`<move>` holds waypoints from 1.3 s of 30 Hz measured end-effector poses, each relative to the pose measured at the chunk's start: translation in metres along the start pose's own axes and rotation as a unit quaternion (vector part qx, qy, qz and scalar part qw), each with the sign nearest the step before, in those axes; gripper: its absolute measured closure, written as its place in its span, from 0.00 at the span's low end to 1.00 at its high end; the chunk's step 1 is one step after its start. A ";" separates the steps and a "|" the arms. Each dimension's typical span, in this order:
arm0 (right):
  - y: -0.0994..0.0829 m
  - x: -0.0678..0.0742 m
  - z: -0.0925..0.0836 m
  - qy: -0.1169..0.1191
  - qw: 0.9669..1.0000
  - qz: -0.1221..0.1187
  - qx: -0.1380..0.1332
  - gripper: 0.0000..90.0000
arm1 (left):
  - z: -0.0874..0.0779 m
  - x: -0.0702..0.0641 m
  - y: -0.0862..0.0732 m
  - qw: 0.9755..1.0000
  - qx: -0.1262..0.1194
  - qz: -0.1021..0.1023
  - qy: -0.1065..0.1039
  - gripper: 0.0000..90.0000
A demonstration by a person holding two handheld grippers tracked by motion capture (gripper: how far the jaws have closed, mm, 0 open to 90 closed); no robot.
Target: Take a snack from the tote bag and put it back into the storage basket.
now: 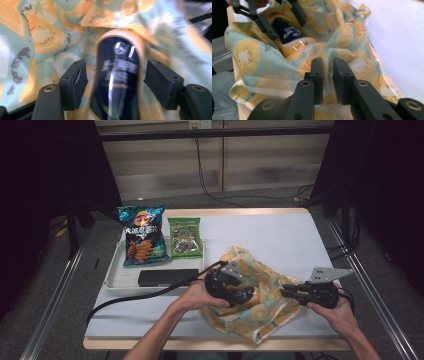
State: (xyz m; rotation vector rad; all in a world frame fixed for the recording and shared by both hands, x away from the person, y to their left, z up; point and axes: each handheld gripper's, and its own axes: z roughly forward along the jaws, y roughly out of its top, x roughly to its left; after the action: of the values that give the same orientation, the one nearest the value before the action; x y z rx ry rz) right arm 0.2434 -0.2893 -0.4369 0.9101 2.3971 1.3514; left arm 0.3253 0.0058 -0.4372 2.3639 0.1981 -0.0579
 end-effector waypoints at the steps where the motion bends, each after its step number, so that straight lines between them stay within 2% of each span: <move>1: -0.001 0.000 0.000 0.001 1.000 0.001 -0.001 0.87 | 0.002 0.002 0.001 1.000 0.000 -0.001 -0.003 0.37; 6: -0.001 -0.001 -0.001 0.002 1.000 0.000 -0.002 0.86 | 0.011 0.000 0.007 1.000 0.026 0.009 -0.013 0.35; 12: -0.001 -0.002 0.000 0.001 1.000 0.003 -0.001 0.86 | 0.025 -0.005 0.010 0.998 0.051 0.024 -0.011 0.35; 13: -0.001 -0.002 0.000 0.002 1.000 0.001 -0.001 0.86 | 0.025 -0.004 0.011 0.998 0.058 0.021 -0.011 0.36; 14: -0.001 -0.001 0.000 0.000 1.000 0.000 0.000 0.86 | 0.025 -0.004 0.012 0.998 0.065 0.016 -0.013 0.36; 16: -0.001 -0.001 0.001 0.003 1.000 -0.001 0.002 0.86 | 0.028 -0.004 0.013 0.996 0.083 0.020 -0.013 0.36; 17: -0.001 -0.001 0.001 0.003 1.000 -0.001 0.002 0.86 | 0.030 -0.003 0.016 0.994 0.103 0.023 -0.016 0.37; 19: -0.001 -0.001 0.003 0.005 1.000 -0.002 0.004 0.86 | 0.033 -0.002 0.019 0.995 0.098 0.017 -0.018 0.35; 23: -0.001 0.000 0.002 0.007 1.000 -0.003 0.003 0.86 | 0.034 -0.001 0.019 0.994 0.105 0.021 -0.020 0.35; 25: -0.002 -0.001 0.003 0.010 1.000 -0.002 0.005 0.86 | 0.035 -0.003 0.020 0.992 0.119 0.039 -0.011 0.36; 27: -0.002 -0.001 0.003 0.008 1.000 -0.003 0.005 0.86 | 0.035 -0.004 0.021 0.992 0.122 0.043 -0.008 0.37; 32: -0.001 0.000 0.002 0.005 1.000 -0.002 0.005 0.88 | 0.031 -0.007 0.019 0.992 0.122 0.045 -0.001 0.40; 33: -0.001 0.000 0.001 0.007 1.000 -0.001 0.003 0.89 | 0.030 -0.007 0.019 0.992 0.116 0.043 0.003 0.40; 34: -0.001 0.000 0.001 0.006 1.000 -0.002 0.002 0.90 | 0.028 -0.007 0.019 0.992 0.116 0.043 0.003 0.44; 35: -0.002 0.000 0.000 0.006 1.000 -0.002 0.003 0.91 | 0.025 -0.008 0.019 0.993 0.107 0.045 0.007 0.44; 39: -0.001 0.000 0.000 0.006 1.000 -0.001 0.002 0.92 | 0.025 -0.010 0.017 0.993 0.108 0.045 0.006 0.44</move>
State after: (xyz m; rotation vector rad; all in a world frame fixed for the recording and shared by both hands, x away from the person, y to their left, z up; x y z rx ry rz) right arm 0.2426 -0.2900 -0.4379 0.9039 2.4093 1.3550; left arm 0.3189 -0.0250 -0.4419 2.5854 0.0951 -0.0222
